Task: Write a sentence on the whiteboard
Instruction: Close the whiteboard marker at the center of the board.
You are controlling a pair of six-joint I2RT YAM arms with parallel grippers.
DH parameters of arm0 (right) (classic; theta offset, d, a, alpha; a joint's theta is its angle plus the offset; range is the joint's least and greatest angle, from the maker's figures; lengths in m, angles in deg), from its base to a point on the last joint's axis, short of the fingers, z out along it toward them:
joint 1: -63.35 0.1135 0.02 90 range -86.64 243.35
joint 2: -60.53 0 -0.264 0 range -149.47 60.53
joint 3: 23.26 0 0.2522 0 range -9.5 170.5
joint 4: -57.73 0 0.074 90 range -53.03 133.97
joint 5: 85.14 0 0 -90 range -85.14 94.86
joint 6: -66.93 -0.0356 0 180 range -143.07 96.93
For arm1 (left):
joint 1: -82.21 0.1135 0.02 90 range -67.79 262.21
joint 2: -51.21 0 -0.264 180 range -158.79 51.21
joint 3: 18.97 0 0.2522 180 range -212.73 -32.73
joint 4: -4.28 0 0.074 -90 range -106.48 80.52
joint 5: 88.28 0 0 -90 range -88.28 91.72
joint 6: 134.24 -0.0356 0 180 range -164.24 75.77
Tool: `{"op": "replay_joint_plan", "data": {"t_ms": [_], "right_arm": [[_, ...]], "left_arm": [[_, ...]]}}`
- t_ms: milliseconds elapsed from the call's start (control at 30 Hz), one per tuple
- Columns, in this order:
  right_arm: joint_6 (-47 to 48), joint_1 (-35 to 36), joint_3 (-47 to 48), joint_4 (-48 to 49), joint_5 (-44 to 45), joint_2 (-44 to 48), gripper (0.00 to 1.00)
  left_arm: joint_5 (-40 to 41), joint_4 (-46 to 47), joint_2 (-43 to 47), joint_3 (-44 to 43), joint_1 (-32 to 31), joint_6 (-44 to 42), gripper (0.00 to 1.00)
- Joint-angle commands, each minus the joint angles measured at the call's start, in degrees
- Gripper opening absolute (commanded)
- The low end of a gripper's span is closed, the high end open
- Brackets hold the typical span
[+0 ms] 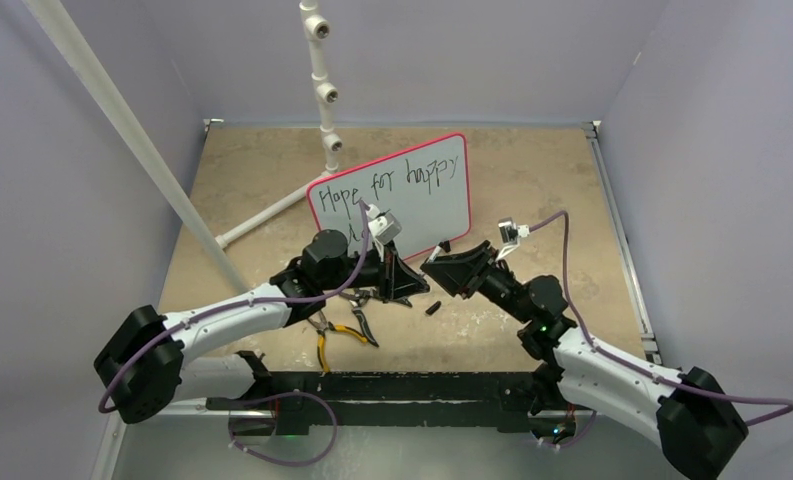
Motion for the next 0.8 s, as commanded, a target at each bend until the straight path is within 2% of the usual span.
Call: {"op": "replay_joint_plan", "data": {"t_ms": [0,33,267,300,367,433,500,633,767], "right_arm": [[-0.9,-0.2,1.2,4.2,0.6,-1.6,0.38],[-0.7,-0.2,1.4,4.0,0.7,-2.1,0.31],[-1.2,-0.2,-1.7,9.3,3.1,-2.2,0.01],[-1.0,-0.2,-2.0,9.1,3.6,-1.7,0.0],[0.2,-0.2,-1.9,6.3,5.6,-0.2,0.0],[1.7,-0.2,-0.4,-0.4,9.3,1.9,0.0],[2.6,-0.2,2.1,-12.0,15.2,4.5,0.0],[1.9,-0.2,7.5,-32.0,29.9,10.0,0.0],[2.4,-0.2,9.8,-43.4,39.2,15.1,0.0]], "left_arm": [[-1.3,2.9,-0.8,0.1,-0.9,0.3,0.0],[-1.3,2.7,-0.9,0.0,-1.2,0.0,0.0],[2.8,-2.2,-2.1,-1.0,-3.3,-3.1,0.0],[3.5,-2.5,-2.1,-1.1,-3.4,-3.1,0.05],[4.8,-2.6,-1.9,-1.0,-3.4,-2.8,0.25],[7.4,-2.3,-1.4,-0.3,-3.4,-2.0,0.45],[13.0,-3.9,-0.7,0.9,-3.4,0.5,0.56],[21.7,-10.2,-1.1,1.4,-3.4,2.5,0.62],[25.3,-9.1,-1.5,3.2,-3.9,1.8,0.62]]}}
